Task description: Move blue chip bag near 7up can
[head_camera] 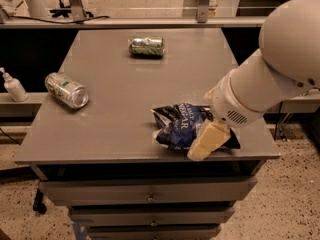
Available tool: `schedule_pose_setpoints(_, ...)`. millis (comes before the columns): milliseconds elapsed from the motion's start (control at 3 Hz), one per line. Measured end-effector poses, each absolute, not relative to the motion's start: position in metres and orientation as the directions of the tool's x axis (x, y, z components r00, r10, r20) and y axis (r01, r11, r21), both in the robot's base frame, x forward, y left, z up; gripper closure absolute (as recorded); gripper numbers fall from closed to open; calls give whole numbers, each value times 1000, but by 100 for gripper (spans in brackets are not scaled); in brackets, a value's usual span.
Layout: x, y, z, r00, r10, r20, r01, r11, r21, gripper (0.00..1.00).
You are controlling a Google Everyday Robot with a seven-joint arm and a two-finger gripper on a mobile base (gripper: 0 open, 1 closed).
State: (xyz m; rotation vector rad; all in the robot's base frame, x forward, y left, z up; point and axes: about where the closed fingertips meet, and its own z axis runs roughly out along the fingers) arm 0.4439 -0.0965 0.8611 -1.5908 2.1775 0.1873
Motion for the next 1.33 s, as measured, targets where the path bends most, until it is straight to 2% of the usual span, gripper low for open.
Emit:
schedule_pose_setpoints(1000, 484, -47, 863, -209, -849, -485, -928, 329, -176, 86)
schedule_pose_setpoints(1333, 497, -23, 881, -197, -840, -505, -924, 331, -191, 100)
